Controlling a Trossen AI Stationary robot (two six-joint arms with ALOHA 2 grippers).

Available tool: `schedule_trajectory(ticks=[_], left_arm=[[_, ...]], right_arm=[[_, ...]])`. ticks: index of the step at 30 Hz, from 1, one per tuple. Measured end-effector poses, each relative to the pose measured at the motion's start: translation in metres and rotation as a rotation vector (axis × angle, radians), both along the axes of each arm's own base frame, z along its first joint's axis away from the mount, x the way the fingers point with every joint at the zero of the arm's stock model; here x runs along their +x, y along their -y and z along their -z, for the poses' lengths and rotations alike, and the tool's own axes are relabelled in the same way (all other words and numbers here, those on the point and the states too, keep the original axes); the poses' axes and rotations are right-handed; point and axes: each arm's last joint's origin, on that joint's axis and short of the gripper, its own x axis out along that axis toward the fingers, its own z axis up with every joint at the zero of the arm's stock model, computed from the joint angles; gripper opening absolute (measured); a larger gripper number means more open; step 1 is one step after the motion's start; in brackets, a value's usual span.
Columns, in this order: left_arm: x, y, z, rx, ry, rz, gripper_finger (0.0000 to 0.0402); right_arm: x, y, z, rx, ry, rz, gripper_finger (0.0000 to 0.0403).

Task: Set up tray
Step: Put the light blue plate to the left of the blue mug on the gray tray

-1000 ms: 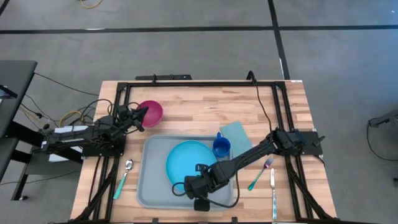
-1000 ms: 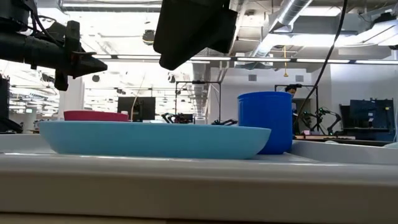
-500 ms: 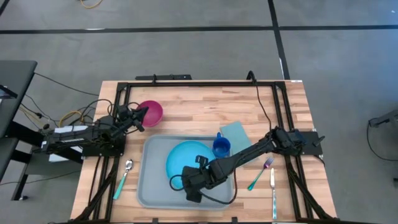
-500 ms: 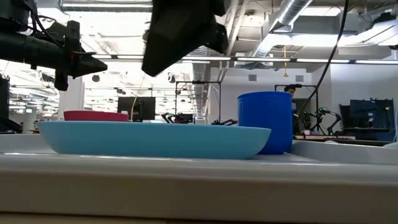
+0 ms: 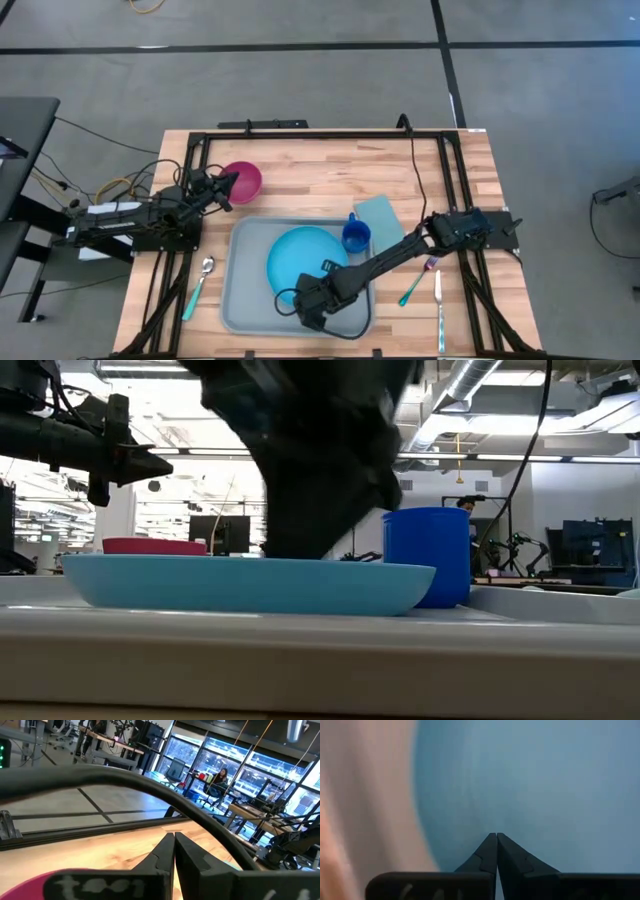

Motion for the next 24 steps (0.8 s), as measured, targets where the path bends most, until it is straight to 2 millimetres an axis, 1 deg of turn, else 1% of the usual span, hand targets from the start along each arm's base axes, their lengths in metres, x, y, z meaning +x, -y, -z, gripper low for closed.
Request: schedule_trajectory(ticks=[3,10,14,24], left_arm=[[0.000,0.000,0.000,-0.001,-0.005,-0.004,0.0000],[0.000,0.000,0.001,-0.001,-0.006,-0.007,0.0000],[0.000,0.000,0.001,-0.001,-0.005,-0.008,0.0000],[0.000,0.000,0.001,-0.001,-0.006,-0.008,0.0000]], right_arm=[[-0.004,0.001,0.007,0.002,-0.062,0.007,0.0001],[-0.010,-0.011,0.005,0.084,-0.096,-0.038,0.0001],[-0.013,-0.014,0.006,0.127,-0.134,-0.035,0.0001],[-0.019,-0.029,0.002,0.145,-0.122,-0.043,0.0000]])
